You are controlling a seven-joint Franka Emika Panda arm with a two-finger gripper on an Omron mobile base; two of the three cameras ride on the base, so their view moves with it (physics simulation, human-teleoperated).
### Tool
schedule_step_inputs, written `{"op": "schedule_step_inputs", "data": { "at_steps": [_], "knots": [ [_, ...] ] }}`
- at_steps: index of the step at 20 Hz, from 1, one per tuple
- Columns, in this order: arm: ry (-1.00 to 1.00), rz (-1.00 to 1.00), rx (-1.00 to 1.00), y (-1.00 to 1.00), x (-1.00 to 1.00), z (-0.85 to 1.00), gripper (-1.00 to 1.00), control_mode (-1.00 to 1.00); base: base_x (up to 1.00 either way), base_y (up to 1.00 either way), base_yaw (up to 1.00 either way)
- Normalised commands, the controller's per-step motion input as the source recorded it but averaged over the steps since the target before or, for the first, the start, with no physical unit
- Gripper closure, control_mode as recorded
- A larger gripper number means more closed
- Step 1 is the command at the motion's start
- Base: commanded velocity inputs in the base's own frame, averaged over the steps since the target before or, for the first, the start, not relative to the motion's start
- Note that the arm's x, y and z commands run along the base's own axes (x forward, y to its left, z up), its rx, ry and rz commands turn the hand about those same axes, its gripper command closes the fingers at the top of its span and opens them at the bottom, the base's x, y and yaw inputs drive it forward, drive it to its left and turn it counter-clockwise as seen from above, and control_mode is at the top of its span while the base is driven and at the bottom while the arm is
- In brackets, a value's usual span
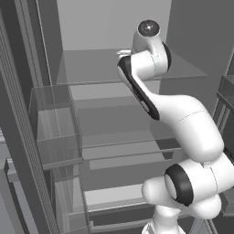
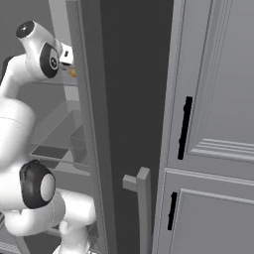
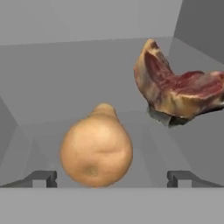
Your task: Place one squash and one steak in each tupperware on the nearby counter, to pack two identical lunches.
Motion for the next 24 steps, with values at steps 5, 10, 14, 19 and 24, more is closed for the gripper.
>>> {"op": "schedule_step_inputs", "data": {
  "at_steps": [5, 10, 14, 19, 24],
  "knots": [
    [0.0, -0.02, -0.04, 0.03, 0.43, -0.12, -1.0, -1.0, 0.0, 0.0, 0.0],
    [0.0, -0.02, -0.01, 0.0, 0.2, -0.02, -1.0, -1.0, 0.0, 0.0, 0.0],
    [0.0, -0.05, 0.0, 0.0, -0.06, -0.04, -1.0, -1.0, 0.0, 0.0, 0.0],
    [0.0, -0.07, 0.0, 0.0, -0.03, -0.08, -1.0, -1.0, 0.0, 0.0, 0.0],
    [0.0, -0.07, -0.01, 0.05, 0.01, -0.18, 1.0, -1.0, 0.0, 0.0, 0.0]
  ]
}}
